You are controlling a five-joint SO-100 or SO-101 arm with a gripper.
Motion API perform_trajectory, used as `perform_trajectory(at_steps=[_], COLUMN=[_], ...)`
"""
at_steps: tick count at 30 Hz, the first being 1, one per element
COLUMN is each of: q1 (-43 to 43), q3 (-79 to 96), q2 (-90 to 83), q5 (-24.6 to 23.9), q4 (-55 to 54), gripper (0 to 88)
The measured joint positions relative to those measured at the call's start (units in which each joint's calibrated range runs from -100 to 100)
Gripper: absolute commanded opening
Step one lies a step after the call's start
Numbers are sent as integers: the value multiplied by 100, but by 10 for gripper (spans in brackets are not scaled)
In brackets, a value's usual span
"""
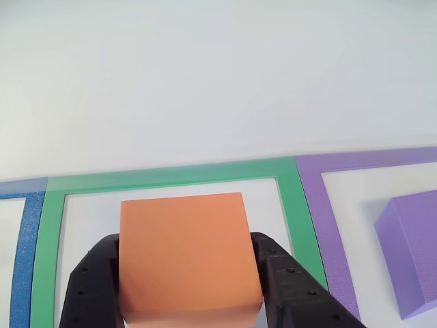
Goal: Tower of hanoi
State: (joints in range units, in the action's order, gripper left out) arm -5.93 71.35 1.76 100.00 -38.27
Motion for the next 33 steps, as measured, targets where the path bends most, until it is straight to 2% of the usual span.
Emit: perform_trajectory(at_steps=[4, 12, 18, 24, 30, 33], q1=[-10, -10, 10, -87, -136, -165], q3=[-69, -77, -86, -129, -60, 95], q2=[487, 848, 1293, 1511, 1268, 529], q5=[0, 0, -20, 0, 0, 0], q4=[-459, -799, -1243, -1377, -1338, -839], gripper=[113, 176, 289, 362, 365, 357])
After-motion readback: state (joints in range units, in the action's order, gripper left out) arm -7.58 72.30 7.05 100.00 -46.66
